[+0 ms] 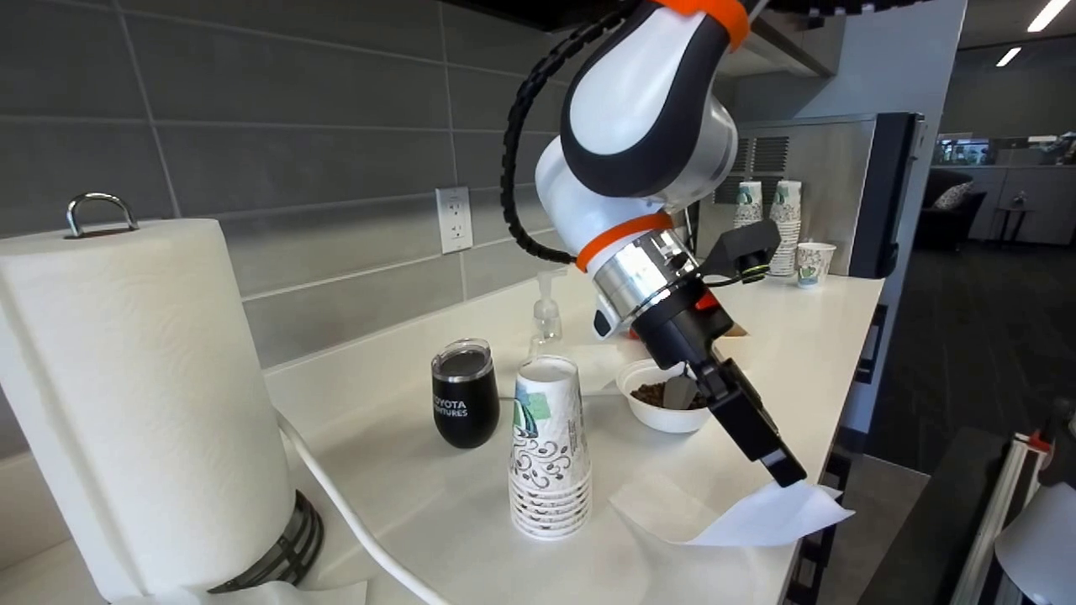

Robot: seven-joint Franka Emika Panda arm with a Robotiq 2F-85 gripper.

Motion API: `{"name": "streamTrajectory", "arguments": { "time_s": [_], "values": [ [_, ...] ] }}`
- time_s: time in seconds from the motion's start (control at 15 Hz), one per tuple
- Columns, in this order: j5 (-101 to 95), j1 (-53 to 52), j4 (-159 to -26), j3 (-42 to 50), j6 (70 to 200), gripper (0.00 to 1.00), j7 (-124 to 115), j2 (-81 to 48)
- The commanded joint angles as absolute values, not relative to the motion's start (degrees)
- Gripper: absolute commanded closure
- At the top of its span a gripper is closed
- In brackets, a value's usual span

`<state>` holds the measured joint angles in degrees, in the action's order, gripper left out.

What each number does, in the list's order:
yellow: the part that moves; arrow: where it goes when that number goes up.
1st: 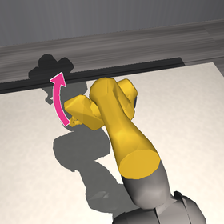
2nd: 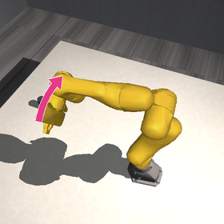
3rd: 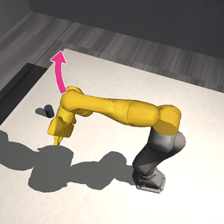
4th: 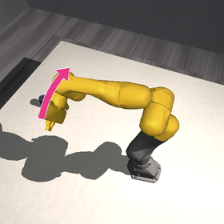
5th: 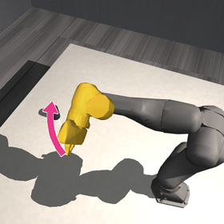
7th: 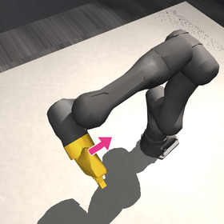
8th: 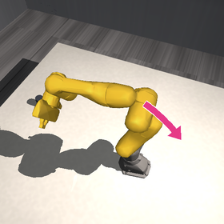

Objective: Fold the napkin on the right side of the paper cups halfway and put the orange ball in the wooden box

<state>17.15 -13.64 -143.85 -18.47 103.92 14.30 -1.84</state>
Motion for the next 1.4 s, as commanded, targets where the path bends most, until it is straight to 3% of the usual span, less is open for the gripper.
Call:
{"name": "streamTrajectory", "arguments": {
  "time_s": [0.0, 0.73, 1.33],
  "values": [
    [13.3, -15.3, -143.0, -18.1, 108.6, 0.98, 13.3, -3.1],
    [3.9, -16.2, -142.8, -18.2, 120.2, 0.98, 9.2, -1.8],
    [-14.8, -17.4, -143.7, -17.9, 130.6, 0.98, -4.8, -2.3]
  ]
}}
